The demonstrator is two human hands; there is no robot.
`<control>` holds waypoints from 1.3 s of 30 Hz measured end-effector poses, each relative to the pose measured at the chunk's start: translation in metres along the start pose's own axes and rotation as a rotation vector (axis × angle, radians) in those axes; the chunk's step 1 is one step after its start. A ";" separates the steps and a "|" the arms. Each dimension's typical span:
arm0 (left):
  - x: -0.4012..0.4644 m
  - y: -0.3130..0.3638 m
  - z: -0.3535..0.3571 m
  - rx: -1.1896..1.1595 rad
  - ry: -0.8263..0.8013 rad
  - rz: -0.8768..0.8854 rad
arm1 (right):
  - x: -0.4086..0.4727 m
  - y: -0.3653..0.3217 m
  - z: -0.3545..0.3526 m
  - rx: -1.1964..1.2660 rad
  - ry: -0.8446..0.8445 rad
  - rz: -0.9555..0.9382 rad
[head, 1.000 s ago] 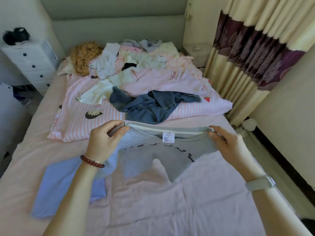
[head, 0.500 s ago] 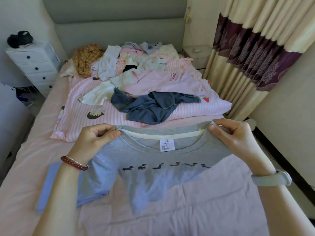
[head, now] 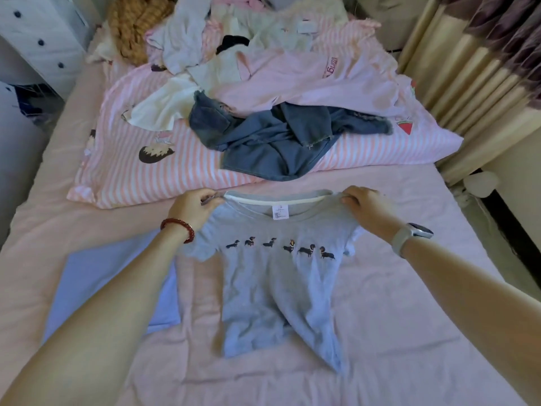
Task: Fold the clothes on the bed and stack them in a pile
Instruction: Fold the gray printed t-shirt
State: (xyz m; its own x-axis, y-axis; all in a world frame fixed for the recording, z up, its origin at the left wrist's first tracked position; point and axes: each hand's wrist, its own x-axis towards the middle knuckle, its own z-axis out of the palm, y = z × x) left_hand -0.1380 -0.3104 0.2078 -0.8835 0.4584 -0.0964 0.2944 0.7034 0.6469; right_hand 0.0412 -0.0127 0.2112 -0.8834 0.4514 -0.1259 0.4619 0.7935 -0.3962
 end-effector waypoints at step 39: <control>-0.233 -0.146 0.167 -0.305 0.061 -0.739 | -0.216 0.094 0.199 0.832 -0.048 0.855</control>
State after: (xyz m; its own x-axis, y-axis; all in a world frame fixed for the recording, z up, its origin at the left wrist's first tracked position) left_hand 0.0855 -0.4287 0.0096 -0.8319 -0.1050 -0.5449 -0.4798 0.6295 0.6111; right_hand 0.2599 -0.1166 0.0200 -0.3243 0.6751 -0.6627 0.7246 -0.2731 -0.6327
